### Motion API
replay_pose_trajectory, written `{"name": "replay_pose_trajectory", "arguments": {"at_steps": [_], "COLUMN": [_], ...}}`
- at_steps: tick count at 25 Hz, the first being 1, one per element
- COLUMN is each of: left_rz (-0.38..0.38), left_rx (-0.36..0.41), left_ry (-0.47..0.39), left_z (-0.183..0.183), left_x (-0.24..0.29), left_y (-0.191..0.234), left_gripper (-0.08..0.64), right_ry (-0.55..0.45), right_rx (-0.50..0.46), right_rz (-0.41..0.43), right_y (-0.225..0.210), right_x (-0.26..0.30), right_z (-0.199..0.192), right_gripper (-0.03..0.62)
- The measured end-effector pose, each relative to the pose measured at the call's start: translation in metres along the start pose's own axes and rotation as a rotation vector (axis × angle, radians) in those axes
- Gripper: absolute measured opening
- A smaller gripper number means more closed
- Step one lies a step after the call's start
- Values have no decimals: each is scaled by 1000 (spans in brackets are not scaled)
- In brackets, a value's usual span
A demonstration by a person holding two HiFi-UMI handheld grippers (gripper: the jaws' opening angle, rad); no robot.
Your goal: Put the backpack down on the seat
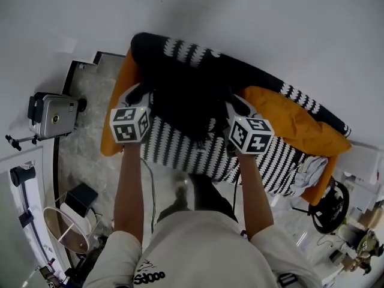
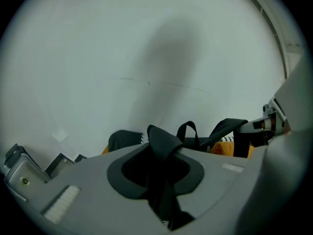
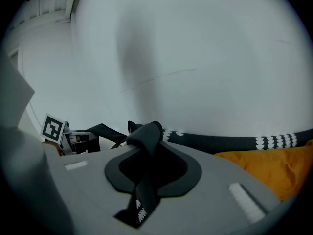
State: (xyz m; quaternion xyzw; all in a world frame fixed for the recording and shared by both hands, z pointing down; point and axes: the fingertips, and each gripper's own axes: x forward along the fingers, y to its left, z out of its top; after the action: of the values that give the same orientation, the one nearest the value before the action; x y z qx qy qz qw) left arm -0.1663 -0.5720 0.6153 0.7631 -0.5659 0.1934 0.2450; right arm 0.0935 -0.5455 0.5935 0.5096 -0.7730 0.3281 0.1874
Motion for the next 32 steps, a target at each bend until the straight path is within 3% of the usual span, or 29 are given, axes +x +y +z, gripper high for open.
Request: {"name": "replay_pose_trajectory", "arguments": {"at_steps": [11,22,32], "left_rz": [18,-8,-42], "left_rx": [-29,-52,-138], "left_ry": [108,198,232], "left_z": [-69,-118,-145], "left_x": [7,40,71], "left_y": [2,-15,-23], "left_gripper": [92,135,169], "right_ry": [119,192,246], "right_rx": [82,332,356], "right_rz": [-12,77,88], "right_y": [3,21,22], "right_x": [11,55,97], "right_z": [-67,-115,-129], "right_gripper": [54,57,105]}}
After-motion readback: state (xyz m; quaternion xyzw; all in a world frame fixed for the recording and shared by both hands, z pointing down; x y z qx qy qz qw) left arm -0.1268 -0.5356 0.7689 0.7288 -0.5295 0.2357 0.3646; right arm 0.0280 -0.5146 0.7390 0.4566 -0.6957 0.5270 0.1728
